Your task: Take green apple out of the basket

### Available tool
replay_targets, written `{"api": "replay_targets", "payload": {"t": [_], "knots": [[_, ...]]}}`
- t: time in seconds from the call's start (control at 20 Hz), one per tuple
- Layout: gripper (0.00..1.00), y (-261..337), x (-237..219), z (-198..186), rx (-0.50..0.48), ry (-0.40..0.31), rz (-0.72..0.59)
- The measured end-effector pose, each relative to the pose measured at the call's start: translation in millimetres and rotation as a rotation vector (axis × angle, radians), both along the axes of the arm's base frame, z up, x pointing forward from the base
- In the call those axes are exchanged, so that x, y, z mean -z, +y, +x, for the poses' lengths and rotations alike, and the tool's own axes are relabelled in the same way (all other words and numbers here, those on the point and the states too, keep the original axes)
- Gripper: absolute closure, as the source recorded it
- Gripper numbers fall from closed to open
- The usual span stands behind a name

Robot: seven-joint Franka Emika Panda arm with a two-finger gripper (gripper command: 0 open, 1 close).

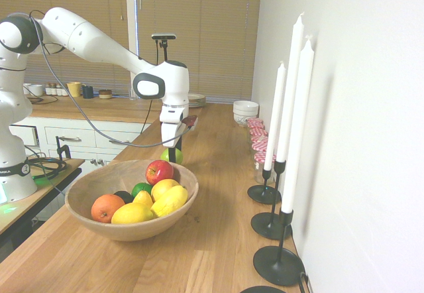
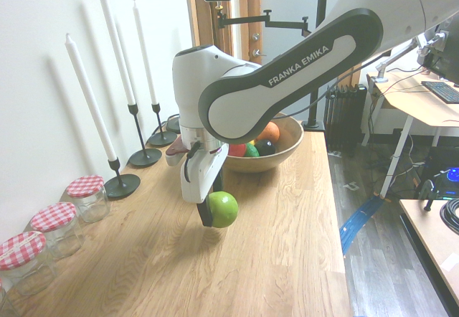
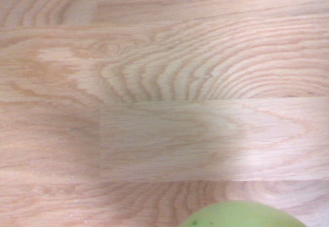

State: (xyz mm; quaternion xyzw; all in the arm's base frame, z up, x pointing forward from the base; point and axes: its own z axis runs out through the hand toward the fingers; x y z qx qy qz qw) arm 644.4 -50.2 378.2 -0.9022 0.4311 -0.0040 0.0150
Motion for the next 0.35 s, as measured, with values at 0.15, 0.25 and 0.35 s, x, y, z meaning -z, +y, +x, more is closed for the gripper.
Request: {"api": "replay_targets", "payload": {"t": [0.15, 0.25, 0.35], "knots": [[0.0, -2.0, 0.0, -0.2, 0.003, 0.0, -0.001], [0.0, -2.0, 0.0, -0.2, 0.003, 0.0, -0.001], [0.0, -1.3, 0.0, -0.1, 0.002, 0.0, -0.001]]}}
